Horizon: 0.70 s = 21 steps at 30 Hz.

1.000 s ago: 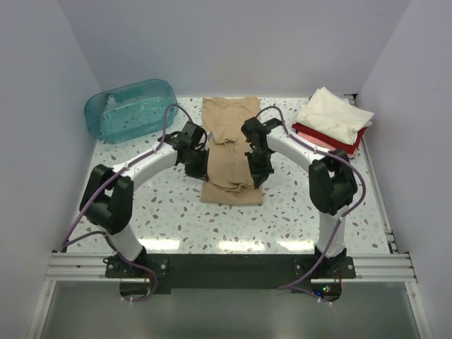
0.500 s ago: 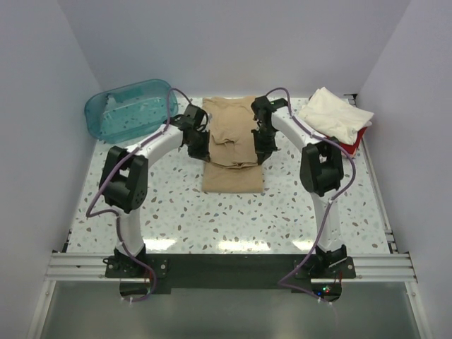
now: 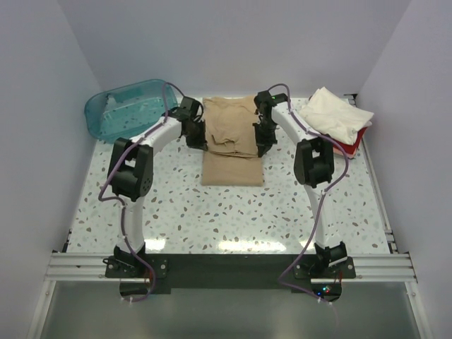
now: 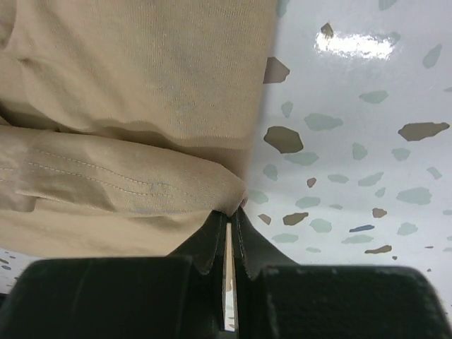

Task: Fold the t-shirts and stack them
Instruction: Fold the tshirt

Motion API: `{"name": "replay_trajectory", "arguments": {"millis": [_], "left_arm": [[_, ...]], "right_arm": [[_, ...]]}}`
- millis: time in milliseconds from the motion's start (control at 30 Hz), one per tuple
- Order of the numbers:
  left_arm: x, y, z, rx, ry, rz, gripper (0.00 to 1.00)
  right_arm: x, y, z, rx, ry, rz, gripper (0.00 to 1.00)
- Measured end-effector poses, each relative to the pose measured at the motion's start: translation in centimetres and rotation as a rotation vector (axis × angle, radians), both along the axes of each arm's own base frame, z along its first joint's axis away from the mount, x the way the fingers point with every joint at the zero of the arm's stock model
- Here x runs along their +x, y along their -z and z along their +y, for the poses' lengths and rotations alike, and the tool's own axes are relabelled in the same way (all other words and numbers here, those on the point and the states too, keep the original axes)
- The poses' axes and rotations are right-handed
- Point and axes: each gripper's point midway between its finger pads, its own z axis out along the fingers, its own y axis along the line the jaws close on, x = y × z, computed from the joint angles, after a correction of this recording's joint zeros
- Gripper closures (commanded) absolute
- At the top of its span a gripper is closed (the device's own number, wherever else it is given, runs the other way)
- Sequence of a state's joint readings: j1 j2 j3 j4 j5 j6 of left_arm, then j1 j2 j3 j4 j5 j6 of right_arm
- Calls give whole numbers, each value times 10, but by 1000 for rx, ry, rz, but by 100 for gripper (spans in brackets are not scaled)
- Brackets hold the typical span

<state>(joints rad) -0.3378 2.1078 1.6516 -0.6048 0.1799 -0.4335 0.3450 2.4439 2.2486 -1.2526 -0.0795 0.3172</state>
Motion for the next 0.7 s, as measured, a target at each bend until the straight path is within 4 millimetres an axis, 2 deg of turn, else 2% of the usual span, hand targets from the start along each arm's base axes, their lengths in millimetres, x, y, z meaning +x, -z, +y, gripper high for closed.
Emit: {"name": "replay_trajectory", "arguments": {"millis": [67,133,200,233,367,500,700], "left_arm": [[3,2,1,-4,-11,-1,100],[6,2,2,-11,-26,-3,74],[11,-1,4,-20,-37,-17,49],[15,-3,4,-27,-44,-32,45],[35,-14,6,-55,-75,-98,40],[40,-24,5,-69,-77,-143,40],[17,-37,9,-98,-63,-168,41]], "right_arm": [[2,2,0,8,3,2,100],[4,3,0,20,9,3,97],[9,2,1,36,21,-9,79],[13,0,2,51,28,-19,61],[38,-14,4,99,57,-106,46],[56,-27,7,147,72,-188,44],[45,-50,10,206,80,-233,47]]}}
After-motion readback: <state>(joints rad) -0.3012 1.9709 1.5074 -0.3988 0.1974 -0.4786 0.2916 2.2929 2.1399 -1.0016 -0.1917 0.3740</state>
